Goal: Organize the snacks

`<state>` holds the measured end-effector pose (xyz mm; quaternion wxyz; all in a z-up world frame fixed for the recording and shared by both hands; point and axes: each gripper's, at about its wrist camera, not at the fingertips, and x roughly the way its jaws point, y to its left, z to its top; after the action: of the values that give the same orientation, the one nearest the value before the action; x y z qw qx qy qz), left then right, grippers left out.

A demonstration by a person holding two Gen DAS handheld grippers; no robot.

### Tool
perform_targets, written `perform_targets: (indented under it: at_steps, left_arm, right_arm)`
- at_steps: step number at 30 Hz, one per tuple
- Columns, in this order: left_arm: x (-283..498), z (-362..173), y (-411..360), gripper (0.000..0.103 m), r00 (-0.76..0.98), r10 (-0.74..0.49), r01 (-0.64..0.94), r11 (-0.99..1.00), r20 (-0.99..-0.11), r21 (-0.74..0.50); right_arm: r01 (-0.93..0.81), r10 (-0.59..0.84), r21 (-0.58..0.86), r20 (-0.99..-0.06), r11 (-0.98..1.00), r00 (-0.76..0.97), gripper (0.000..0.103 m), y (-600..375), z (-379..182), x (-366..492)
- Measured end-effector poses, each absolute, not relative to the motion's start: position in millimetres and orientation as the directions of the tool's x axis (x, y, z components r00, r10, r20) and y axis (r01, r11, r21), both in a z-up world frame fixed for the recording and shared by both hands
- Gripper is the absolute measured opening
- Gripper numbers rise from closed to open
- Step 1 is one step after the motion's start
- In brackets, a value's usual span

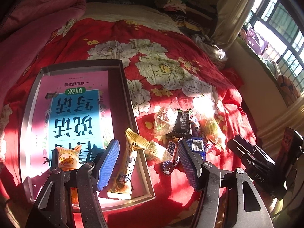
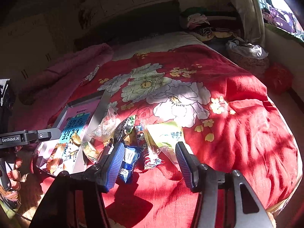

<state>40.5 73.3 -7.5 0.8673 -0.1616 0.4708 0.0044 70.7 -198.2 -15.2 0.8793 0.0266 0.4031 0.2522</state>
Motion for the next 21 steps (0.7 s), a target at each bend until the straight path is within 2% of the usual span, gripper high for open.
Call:
perform_targets:
  at_steps: [12,21]
  left_arm:
    - [64.9,-15.3,56.6,0.066,0.527,-0.149,-0.142,0.955,-0.836,-0.26]
    - [80.6,-24.0,51.5,0.066,0.507,-0.143,-0.137,0.96,-0.85,-0.243]
  right_arm:
    - [-0.39,0.438,0.255,-0.739,0.885,0.511,0.056,-207.6,-40.9,87.2]
    - [-0.369,0.32,0.134,-0.802,0.92,0.505,0.056,-209.6,-61.0,98.2]
